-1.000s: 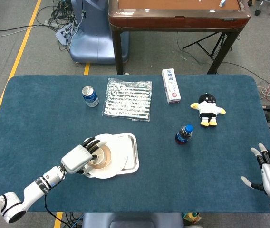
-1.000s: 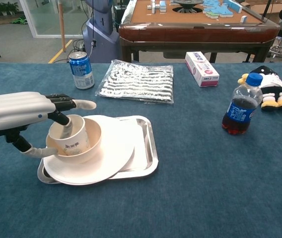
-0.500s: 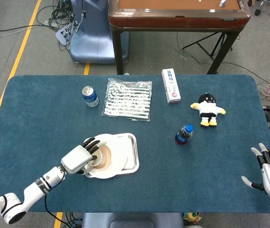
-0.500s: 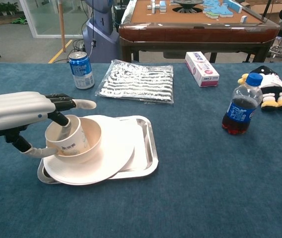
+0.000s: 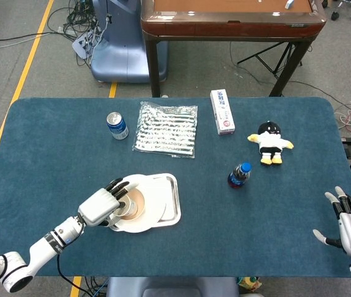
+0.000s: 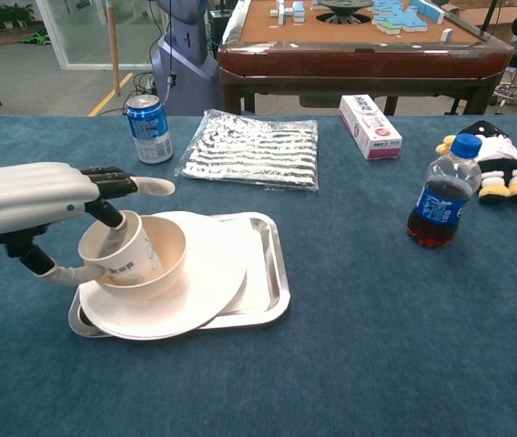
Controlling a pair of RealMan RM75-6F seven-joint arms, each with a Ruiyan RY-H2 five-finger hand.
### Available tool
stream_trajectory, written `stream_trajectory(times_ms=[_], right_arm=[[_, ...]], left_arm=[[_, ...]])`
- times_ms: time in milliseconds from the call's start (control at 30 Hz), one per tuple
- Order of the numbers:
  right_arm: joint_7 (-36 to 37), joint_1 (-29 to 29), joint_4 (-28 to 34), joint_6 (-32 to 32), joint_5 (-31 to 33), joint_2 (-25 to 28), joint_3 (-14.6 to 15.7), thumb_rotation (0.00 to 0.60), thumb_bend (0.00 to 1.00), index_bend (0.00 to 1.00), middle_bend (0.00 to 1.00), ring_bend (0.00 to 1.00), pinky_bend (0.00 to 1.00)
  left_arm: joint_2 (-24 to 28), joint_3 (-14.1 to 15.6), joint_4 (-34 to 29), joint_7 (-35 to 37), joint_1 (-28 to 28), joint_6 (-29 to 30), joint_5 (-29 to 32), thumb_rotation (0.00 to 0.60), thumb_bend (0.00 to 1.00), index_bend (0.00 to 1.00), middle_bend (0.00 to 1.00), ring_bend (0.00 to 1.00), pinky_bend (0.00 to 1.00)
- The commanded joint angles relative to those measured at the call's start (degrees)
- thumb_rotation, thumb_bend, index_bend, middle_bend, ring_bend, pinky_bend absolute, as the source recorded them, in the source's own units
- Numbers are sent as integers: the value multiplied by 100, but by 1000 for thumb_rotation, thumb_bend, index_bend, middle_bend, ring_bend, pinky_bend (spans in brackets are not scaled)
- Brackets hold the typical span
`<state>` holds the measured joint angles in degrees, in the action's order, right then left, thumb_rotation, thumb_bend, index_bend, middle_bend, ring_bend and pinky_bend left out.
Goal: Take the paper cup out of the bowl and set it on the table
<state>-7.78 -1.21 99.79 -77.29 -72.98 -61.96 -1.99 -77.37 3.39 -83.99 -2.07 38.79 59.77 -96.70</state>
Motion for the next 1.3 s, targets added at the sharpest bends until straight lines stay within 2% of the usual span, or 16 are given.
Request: stream_trajectory(times_ms=[33,733,1300], right_arm=[[-9,-1,-3,-3,4,-4,-1,600,246,0,0,0,0],[-9,-11,-17,5,24,-8,-3,600,246,0,0,0,0],[40,-32,-27,55,39,11,0,600,246,0,0,0,0]], left_arm=[[34,-16,-44,-51,0,4,20,600,320,601,0,0,0],[260,-77,-333,-425,-28,11,137,600,320,626,0,0,0],[1131,-272,-1493,-1476,-131,62,419,600,320,625,0,0,0]])
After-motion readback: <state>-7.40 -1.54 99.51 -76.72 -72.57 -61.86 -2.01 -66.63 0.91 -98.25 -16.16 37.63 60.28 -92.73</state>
